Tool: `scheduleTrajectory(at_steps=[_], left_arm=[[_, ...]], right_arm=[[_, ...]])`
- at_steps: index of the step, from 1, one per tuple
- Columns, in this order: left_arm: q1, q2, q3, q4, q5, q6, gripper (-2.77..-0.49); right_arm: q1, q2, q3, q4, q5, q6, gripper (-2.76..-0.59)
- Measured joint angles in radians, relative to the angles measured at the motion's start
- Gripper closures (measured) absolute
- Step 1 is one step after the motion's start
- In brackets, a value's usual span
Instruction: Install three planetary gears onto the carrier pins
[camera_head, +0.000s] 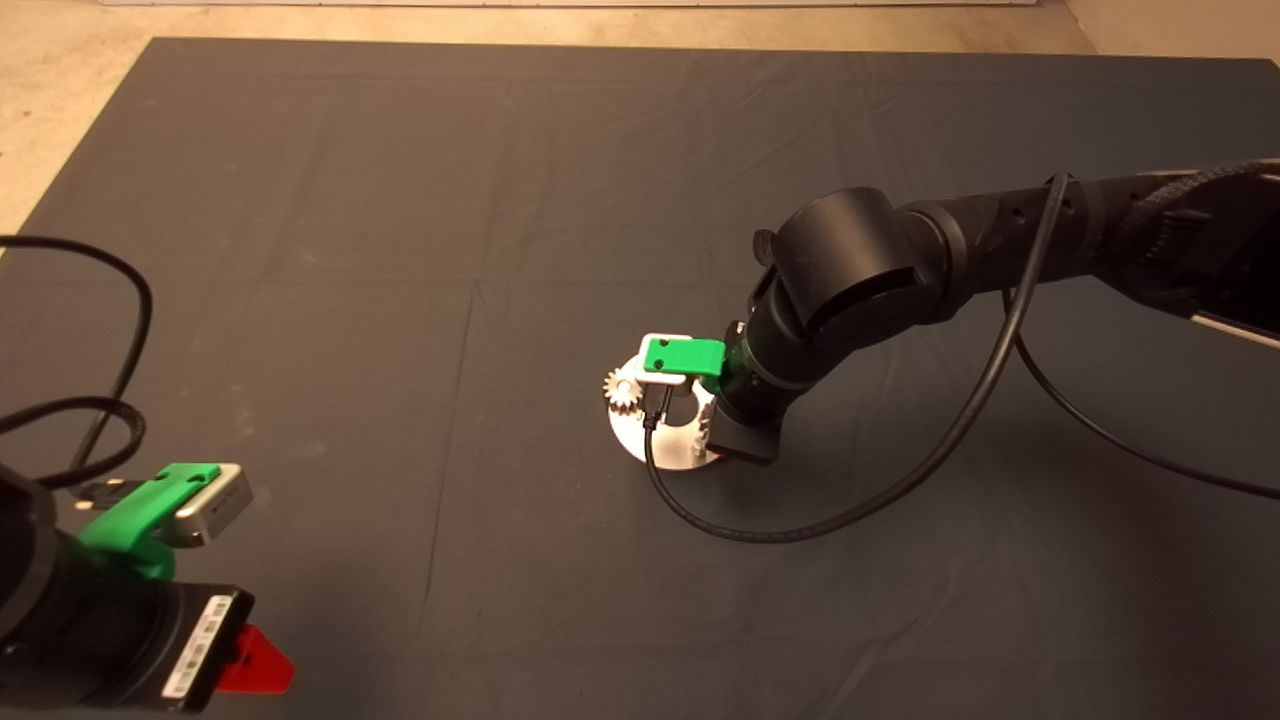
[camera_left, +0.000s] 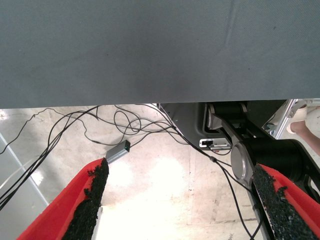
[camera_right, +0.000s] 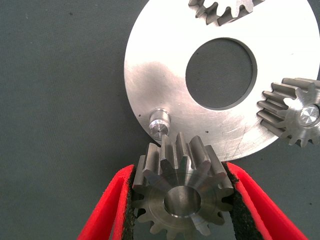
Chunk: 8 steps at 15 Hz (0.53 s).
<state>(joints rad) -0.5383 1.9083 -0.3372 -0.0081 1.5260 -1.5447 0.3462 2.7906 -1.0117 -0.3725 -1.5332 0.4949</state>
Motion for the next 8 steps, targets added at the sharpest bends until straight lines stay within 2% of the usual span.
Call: scheduleTrajectory(at_steps=[3,8], left_arm=[[0.000,0.000,0.000,0.000,0.000,0.000,-2.04],[0.000,0.000,0.000,0.000,0.000,0.003,-2.04]], right_arm=[[-0.002,0.010,-0.008,-0.001,-0.001,0.000,-1.07],[-0.038,0.024,-0.018,-0.001,0.002,-0.001,-1.07]])
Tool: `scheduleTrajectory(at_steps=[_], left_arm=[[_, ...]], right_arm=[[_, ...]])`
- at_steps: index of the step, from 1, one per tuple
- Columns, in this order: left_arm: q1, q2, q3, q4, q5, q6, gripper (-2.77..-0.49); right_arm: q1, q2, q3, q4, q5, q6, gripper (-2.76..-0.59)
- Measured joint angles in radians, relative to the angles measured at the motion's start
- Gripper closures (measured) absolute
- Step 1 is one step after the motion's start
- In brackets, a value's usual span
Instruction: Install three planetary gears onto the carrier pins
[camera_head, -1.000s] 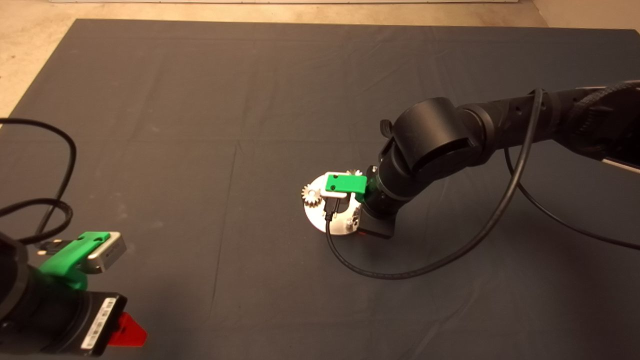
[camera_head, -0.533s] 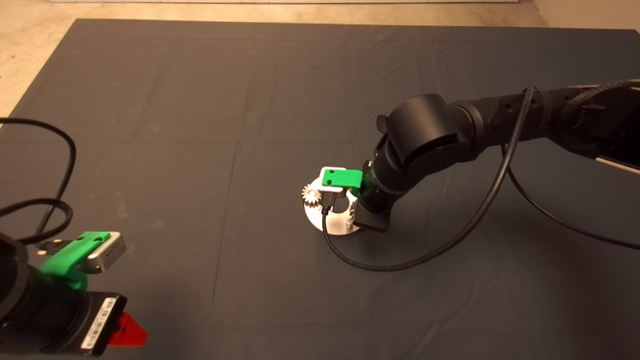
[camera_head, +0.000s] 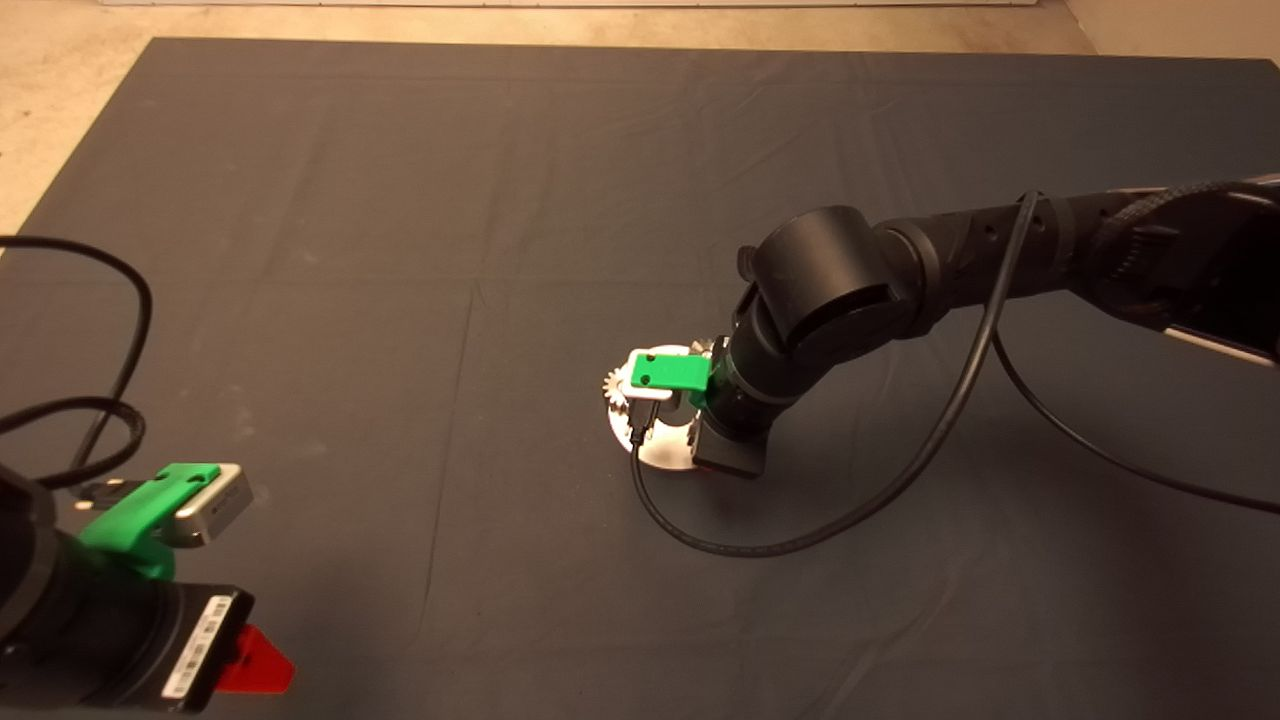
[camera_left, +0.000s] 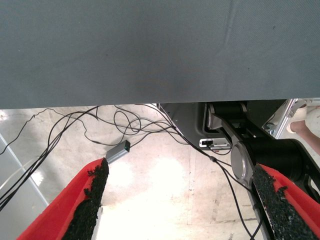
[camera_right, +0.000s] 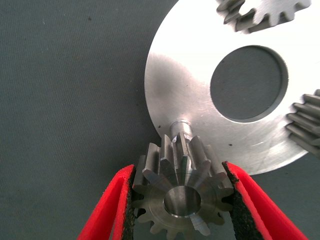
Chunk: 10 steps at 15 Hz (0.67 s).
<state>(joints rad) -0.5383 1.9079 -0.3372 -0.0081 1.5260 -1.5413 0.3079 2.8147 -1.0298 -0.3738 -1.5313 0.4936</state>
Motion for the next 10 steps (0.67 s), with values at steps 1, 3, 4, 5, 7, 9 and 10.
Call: scheduleTrajectory(at_steps=[1,3,4,5,7,9,10], left_arm=[[0.000,0.000,0.000,0.000,0.000,0.003,-2.04],[0.000,0.000,0.000,0.000,0.000,0.006,-2.04],[0.000,0.000,0.000,0.000,0.000,0.007,-2.04],[0.000,0.000,0.000,0.000,0.000,0.007,-2.04],[0.000,-0.003,0.000,0.000,0.000,0.007,-2.04],[0.000,-0.008,0.000,-0.001,0.000,0.010,-2.04],[0.000,-0.011,0.000,-0.003,0.000,0.010,-2.04]], right_arm=[[-0.004,0.000,-0.005,0.000,0.000,0.000,-1.07],[-0.006,0.000,-0.009,0.000,0.000,0.000,-1.07],[-0.006,0.000,-0.011,0.000,0.000,-0.004,-1.07],[-0.006,0.001,-0.013,0.000,0.000,-0.010,-1.07],[-0.007,0.001,-0.028,-0.001,0.000,-0.019,-1.07],[-0.012,0.004,-0.041,-0.004,-0.002,-0.026,-1.07],[-0.012,0.008,-0.044,-0.004,-0.002,-0.026,-1.07]])
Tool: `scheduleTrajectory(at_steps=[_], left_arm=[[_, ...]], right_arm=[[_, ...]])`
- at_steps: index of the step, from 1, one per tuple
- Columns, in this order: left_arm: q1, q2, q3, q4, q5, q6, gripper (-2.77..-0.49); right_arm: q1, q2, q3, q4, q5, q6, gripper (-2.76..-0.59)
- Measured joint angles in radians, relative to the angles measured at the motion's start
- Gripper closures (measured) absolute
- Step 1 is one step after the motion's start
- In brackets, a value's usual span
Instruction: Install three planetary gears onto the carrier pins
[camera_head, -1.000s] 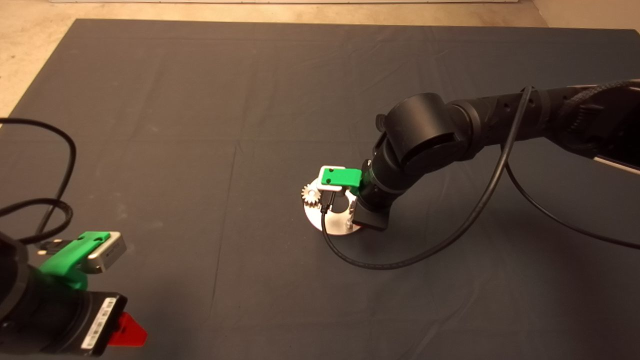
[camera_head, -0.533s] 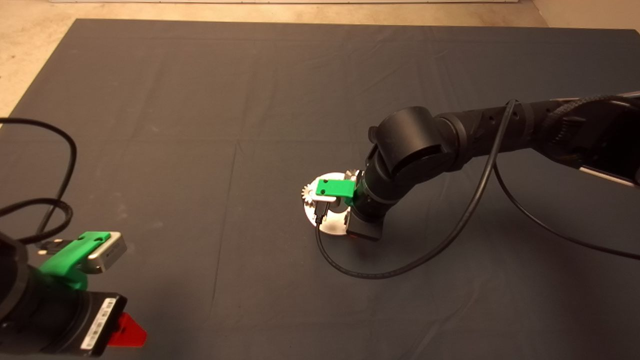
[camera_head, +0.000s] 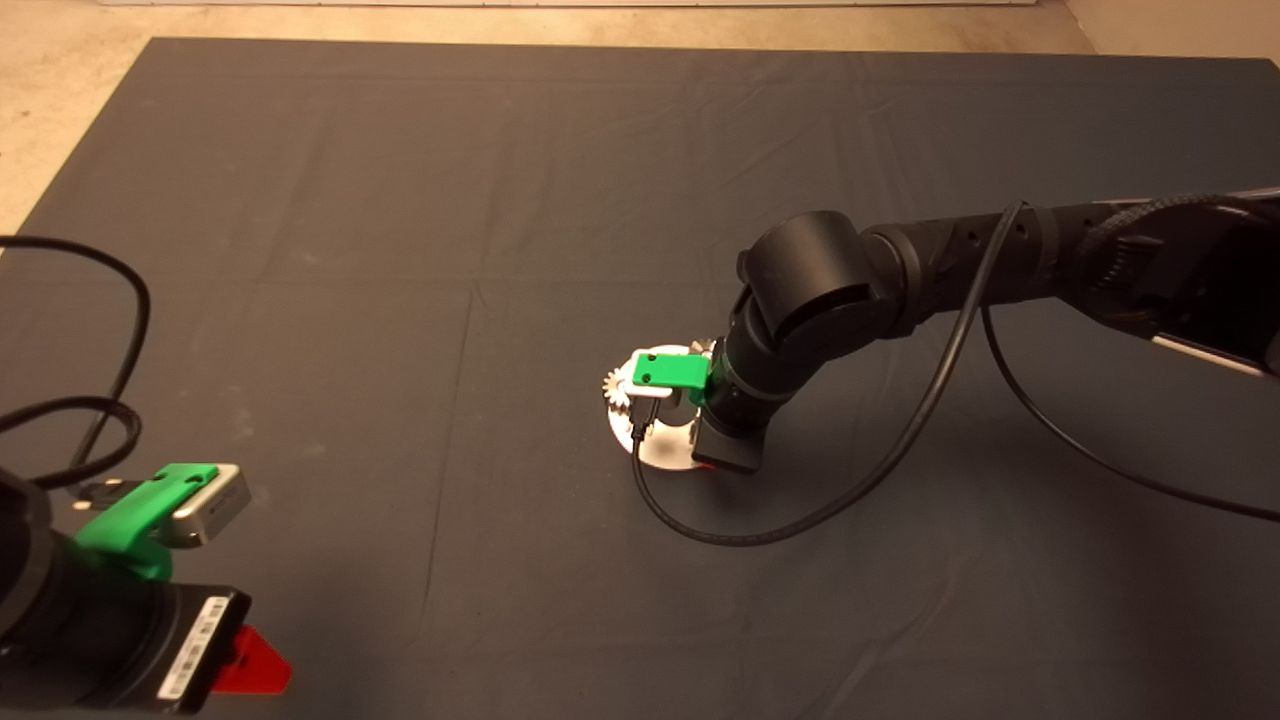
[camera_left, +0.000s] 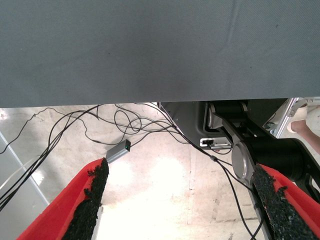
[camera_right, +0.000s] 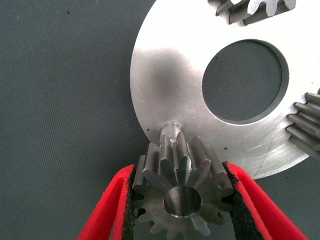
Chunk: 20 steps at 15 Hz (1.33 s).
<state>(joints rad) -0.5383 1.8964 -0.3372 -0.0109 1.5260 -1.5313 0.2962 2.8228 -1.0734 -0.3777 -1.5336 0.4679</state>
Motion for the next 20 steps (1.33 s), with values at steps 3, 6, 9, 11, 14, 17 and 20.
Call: scheduleTrajectory(at_steps=[3,6,9,11,14,17,20], left_arm=[[0.000,-0.004,0.000,-0.001,0.000,0.001,-2.04],[0.000,-0.008,0.000,-0.001,0.000,0.001,-2.04],[0.000,-0.016,0.000,-0.003,0.000,0.002,-2.04],[0.000,-0.021,0.000,-0.004,0.000,0.002,-2.04],[0.000,-0.025,0.000,-0.004,0.000,0.002,-2.04],[0.000,-0.033,0.000,-0.004,0.000,0.008,-2.04],[0.000,-0.043,0.000,-0.007,0.000,0.012,-2.04]], right_arm=[[0.000,0.010,-0.004,0.000,0.003,-0.005,-1.07],[0.000,0.015,-0.007,0.000,0.000,-0.007,-1.07],[0.000,0.026,-0.009,0.000,0.004,-0.007,-1.07],[0.000,0.025,-0.009,-0.001,0.002,-0.008,-1.07],[0.000,0.025,-0.009,-0.009,0.002,-0.011,-1.07],[0.000,0.026,-0.011,-0.027,0.001,-0.012,-1.07],[-0.006,0.025,-0.013,-0.041,0.002,-0.014,-1.07]])
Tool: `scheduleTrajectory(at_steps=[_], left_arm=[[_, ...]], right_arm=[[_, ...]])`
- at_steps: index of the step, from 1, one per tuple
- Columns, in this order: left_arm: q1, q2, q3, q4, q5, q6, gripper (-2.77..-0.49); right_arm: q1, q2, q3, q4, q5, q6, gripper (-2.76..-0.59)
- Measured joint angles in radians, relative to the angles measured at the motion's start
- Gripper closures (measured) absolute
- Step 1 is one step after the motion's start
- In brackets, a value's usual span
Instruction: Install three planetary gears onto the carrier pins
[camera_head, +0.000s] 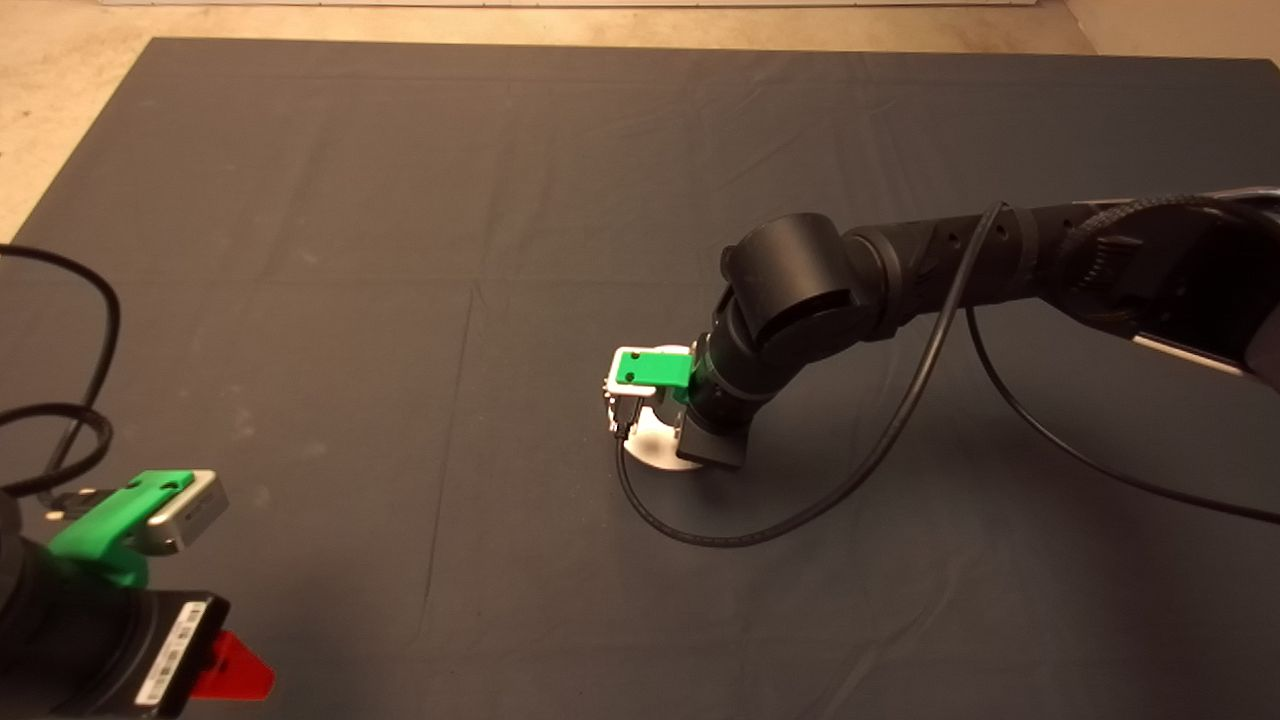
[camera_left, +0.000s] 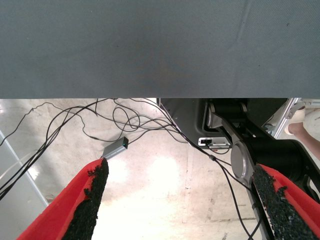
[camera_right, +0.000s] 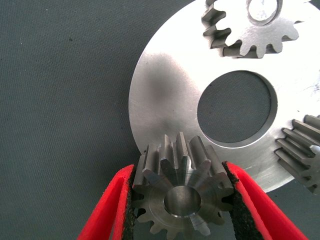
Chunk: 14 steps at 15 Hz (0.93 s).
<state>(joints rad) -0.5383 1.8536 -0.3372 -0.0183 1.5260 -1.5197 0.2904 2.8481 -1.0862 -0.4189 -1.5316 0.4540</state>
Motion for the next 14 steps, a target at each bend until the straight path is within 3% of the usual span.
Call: scheduleTrajectory(at_steps=[14], left_arm=[[0.000,-0.006,0.000,-0.004,0.000,0.004,-2.04]], right_arm=[[-0.008,0.000,-0.020,-0.004,0.003,-0.019,-1.07]])
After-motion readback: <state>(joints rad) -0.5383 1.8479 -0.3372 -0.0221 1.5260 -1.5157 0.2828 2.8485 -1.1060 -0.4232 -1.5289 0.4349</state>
